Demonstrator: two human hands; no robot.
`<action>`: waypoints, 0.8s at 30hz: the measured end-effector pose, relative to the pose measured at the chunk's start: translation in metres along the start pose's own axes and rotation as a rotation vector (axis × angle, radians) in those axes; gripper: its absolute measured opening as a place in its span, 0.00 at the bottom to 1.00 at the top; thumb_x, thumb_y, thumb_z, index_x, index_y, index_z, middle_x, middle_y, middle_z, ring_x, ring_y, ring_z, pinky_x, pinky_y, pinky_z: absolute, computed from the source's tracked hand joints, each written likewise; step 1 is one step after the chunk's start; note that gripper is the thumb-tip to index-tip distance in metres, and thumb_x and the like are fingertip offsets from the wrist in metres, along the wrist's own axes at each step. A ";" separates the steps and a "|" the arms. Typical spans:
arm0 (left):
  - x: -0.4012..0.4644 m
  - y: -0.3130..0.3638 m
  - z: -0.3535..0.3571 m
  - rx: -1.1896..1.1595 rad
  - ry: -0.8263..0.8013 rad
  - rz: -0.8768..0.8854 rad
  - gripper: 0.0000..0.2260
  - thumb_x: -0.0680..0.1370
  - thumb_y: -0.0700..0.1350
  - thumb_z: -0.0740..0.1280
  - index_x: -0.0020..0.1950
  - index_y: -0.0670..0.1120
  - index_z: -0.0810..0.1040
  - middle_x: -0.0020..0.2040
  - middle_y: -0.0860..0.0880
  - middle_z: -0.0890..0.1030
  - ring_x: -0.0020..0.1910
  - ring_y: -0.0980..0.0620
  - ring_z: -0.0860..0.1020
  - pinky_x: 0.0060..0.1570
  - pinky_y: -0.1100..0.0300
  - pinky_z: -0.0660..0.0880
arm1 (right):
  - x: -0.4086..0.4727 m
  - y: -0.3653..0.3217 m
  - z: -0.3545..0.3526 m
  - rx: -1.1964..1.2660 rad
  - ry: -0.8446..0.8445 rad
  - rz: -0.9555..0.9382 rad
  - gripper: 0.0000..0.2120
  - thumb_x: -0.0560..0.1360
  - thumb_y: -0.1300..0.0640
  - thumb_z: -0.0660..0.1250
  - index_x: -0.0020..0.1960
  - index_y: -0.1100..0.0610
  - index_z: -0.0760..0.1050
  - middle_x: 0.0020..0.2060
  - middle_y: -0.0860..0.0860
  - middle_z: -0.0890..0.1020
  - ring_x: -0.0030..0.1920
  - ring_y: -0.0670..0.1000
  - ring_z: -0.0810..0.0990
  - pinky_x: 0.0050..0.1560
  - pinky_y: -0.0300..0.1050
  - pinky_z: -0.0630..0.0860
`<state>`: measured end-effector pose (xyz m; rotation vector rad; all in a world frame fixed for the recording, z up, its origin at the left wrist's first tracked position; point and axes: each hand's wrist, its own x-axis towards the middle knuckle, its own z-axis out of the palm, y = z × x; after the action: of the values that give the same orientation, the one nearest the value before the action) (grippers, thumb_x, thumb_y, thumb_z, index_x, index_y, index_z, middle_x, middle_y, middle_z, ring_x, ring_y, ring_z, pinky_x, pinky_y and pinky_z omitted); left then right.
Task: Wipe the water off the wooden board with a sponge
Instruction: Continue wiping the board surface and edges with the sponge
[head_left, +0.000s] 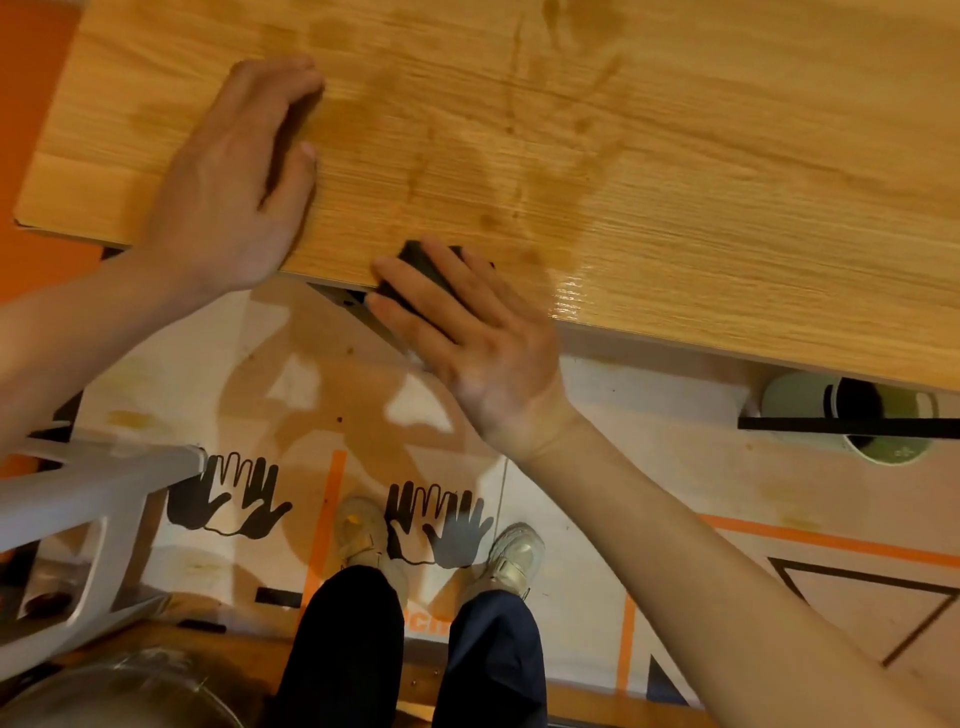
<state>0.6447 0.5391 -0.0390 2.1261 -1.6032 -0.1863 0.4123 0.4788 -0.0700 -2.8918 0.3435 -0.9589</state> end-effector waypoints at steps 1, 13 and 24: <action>0.000 0.000 0.000 0.005 0.000 0.004 0.21 0.86 0.45 0.54 0.77 0.37 0.64 0.75 0.37 0.66 0.75 0.42 0.66 0.73 0.65 0.58 | 0.009 -0.008 0.009 0.001 -0.005 -0.003 0.13 0.82 0.61 0.60 0.60 0.55 0.82 0.61 0.53 0.81 0.63 0.58 0.78 0.66 0.54 0.73; -0.004 0.000 0.001 0.016 -0.026 -0.040 0.21 0.87 0.48 0.54 0.79 0.42 0.64 0.80 0.43 0.62 0.77 0.44 0.64 0.73 0.53 0.65 | -0.066 0.051 -0.093 -0.033 -0.316 0.206 0.25 0.72 0.75 0.69 0.67 0.60 0.74 0.69 0.58 0.72 0.71 0.63 0.68 0.70 0.65 0.65; -0.001 0.001 -0.003 0.003 -0.095 -0.015 0.21 0.87 0.47 0.53 0.79 0.41 0.63 0.80 0.43 0.61 0.79 0.44 0.61 0.75 0.52 0.63 | 0.011 -0.012 -0.025 0.165 -0.323 0.215 0.16 0.82 0.63 0.58 0.68 0.58 0.74 0.70 0.55 0.72 0.74 0.59 0.65 0.75 0.58 0.60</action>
<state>0.6445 0.5407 -0.0358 2.1613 -1.6423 -0.2934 0.4079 0.4880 -0.0416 -2.7251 0.5075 -0.4545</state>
